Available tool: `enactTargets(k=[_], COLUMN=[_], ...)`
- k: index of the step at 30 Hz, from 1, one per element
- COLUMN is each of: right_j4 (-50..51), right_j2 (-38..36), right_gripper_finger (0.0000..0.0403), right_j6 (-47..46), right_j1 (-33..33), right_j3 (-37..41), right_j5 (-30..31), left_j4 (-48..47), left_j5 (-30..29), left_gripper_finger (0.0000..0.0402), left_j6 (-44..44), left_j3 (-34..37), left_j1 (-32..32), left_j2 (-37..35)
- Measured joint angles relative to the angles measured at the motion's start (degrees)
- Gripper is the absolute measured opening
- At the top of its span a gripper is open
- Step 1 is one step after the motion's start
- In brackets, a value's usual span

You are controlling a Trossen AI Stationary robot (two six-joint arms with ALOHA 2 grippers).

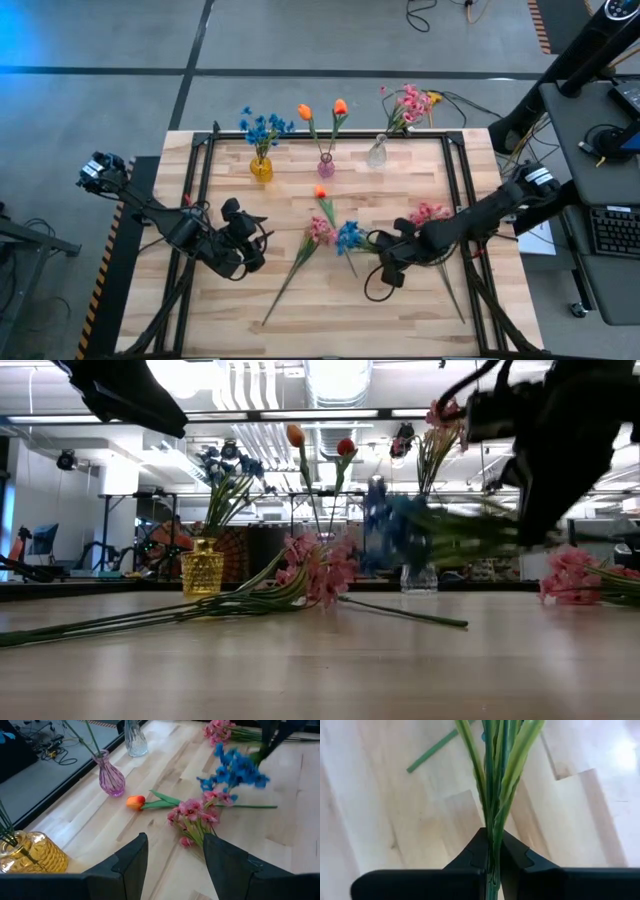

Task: Sort flowers into vase by color
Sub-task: Put the blue flowers into the yellow vase

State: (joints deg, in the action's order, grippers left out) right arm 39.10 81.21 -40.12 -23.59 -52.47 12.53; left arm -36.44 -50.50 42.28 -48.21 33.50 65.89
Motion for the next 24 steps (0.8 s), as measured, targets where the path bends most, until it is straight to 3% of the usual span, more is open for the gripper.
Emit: enactTargets(k=[7, 12, 18, 24], right_j4=[2.55, 0.15, -20.22, -44.55], right_j2=[-9.81, -16.0, -18.11, -14.29], right_gripper_finger=[0.0014, 0.0014, 0.0013, 0.0013], right_j6=[0.35, 4.01, 20.01, 38.83], right_j1=[0.0, -0.02, -0.02, 0.11], right_j3=[-0.02, -0.02, 0.96, 2.63], right_j5=[-0.23, 4.32, 7.08, 6.56], left_j4=[3.02, 10.09, 27.4, 46.3], left_j5=[-0.14, -0.13, -0.07, 0.0], left_gripper_finger=[0.0173, 0.0173, 0.0173, 0.0185], left_j6=[-0.25, -4.18, -16.77, -29.81], left_j3=[0.04, 0.04, 0.04, 0.04], left_j1=[0.26, 0.65, 1.35, 1.33], left_j2=[2.75, 5.57, 10.45, 15.05])
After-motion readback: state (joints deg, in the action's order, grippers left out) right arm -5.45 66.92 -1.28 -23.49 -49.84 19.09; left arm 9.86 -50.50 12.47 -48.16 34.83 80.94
